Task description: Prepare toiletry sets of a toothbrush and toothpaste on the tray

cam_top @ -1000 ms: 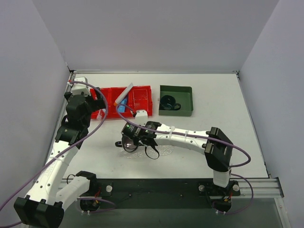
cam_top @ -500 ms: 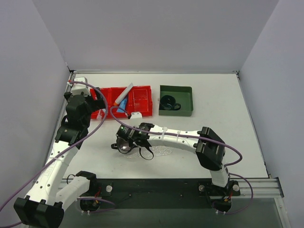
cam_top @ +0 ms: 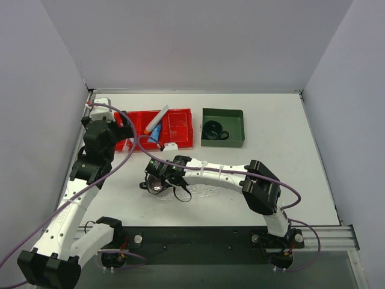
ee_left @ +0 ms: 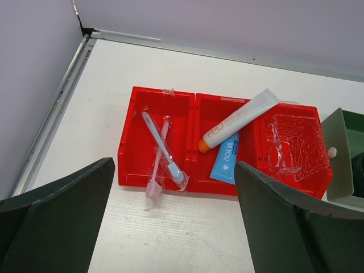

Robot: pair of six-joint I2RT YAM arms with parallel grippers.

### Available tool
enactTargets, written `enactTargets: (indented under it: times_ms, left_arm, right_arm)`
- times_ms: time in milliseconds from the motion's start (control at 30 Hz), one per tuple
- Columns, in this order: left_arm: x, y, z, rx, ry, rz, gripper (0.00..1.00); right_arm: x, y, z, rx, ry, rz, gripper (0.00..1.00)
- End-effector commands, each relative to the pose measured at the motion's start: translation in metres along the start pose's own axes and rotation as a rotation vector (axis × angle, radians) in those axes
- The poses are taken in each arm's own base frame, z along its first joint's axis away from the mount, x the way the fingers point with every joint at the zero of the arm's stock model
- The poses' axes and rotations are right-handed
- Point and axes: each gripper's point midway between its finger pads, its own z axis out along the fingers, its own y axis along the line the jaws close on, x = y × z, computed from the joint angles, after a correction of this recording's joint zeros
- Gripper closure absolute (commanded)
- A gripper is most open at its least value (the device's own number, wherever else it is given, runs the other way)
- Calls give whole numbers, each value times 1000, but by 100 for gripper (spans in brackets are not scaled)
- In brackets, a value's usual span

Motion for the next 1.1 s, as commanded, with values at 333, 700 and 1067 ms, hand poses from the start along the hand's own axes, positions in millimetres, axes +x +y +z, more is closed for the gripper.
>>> enactTargets:
  times_ms: [333, 700, 1067]
  left_arm:
    - [-11, -5, -4, 24, -33, -3, 3]
    - [-11, -6, -4, 26, -33, -2, 3]
    - [-9, -6, -4, 25, -29, -1, 3]
  right_arm:
    - [-20, 23, -12, -51, -34, 40, 100]
    - [-17, 17, -11, -20, -24, 40, 100]
    - [-17, 15, -9, -3, -3, 41, 100]
